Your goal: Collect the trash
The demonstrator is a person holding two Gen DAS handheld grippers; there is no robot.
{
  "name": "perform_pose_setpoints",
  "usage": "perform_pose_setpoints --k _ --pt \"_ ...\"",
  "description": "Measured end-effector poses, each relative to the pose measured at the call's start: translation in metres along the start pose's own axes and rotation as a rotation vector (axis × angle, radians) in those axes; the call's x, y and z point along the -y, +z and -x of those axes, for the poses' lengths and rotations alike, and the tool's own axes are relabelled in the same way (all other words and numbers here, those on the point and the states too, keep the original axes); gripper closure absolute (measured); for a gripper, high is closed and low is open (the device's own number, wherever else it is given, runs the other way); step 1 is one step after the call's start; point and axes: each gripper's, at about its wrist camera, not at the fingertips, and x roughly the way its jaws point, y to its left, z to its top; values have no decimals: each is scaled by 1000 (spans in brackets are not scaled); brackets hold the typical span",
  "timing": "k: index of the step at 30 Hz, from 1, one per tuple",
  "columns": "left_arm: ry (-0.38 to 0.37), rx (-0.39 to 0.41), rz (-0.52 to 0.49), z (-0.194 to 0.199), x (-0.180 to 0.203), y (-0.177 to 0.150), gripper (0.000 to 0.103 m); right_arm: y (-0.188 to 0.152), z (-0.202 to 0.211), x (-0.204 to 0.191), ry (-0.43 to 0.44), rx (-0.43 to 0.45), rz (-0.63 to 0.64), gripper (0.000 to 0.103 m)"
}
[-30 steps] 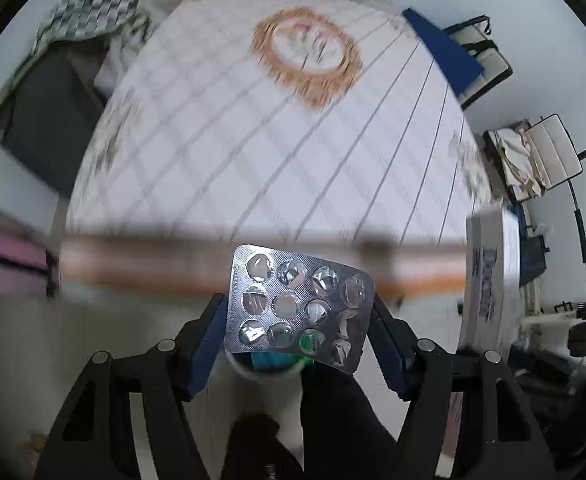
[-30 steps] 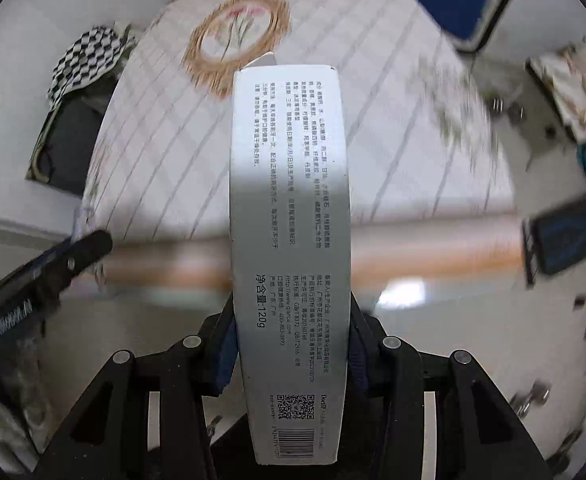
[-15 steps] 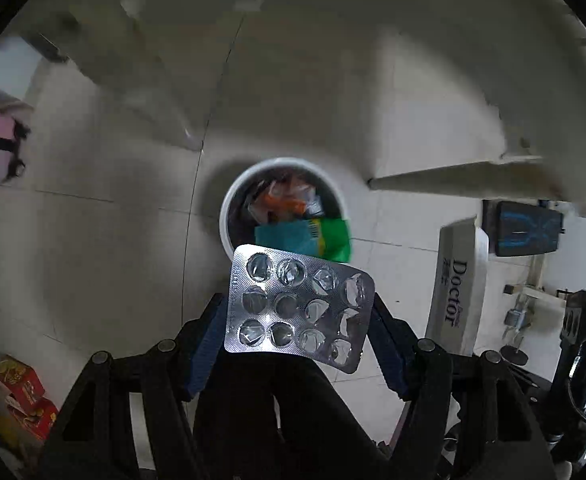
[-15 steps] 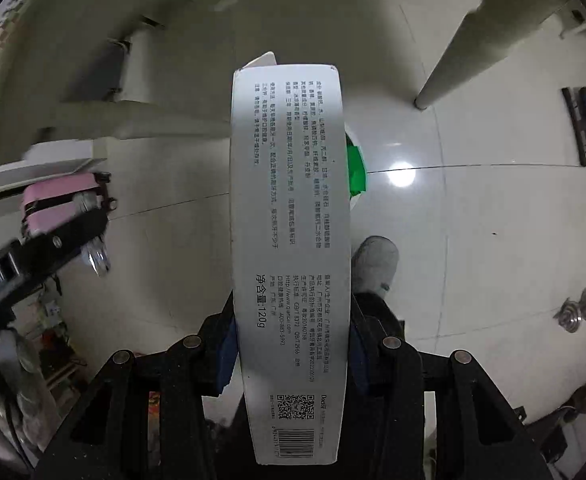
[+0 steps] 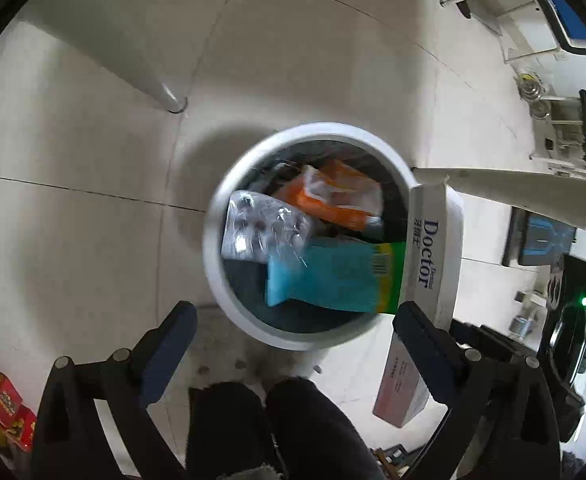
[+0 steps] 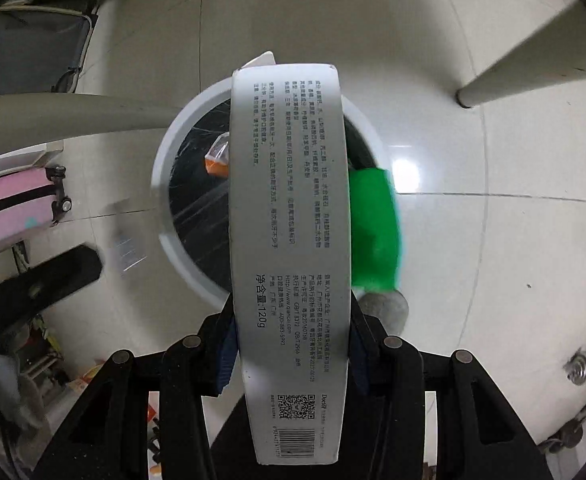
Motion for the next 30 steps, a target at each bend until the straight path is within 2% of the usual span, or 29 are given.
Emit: perform_pose_setpoints --k 1,2,3,6,8,12,17,21,30 --pt "12 3 3 2 -2 -2 1 1 -3 -2 -1 3 12 43" --pt "28 11 2 5 -4 -5 1 -1 -3 -4 -14 10 18 23" --pt "52 30 -9 10 -4 -10 1 -2 -2 -5 -18 22 14 13" --pt "138 98 -41 26 -2 -22 1 -13 13 -7 -44 62 18 11" --pt "199 139 -58 43 2 -35 1 -22 25 -5 -74 88 11 4" --pt "245 191 -75 76 15 -55 1 -43 60 -4 -144 144 5 3" --pt "257 225 -86 132 35 -84 1 -74 121 -8 -203 213 26 3" --pt "241 245 -114 178 53 -106 1 -102 187 -16 -200 259 39 3" --pt "143 263 -178 305 105 -173 1 -191 360 -47 -116 318 73 3"
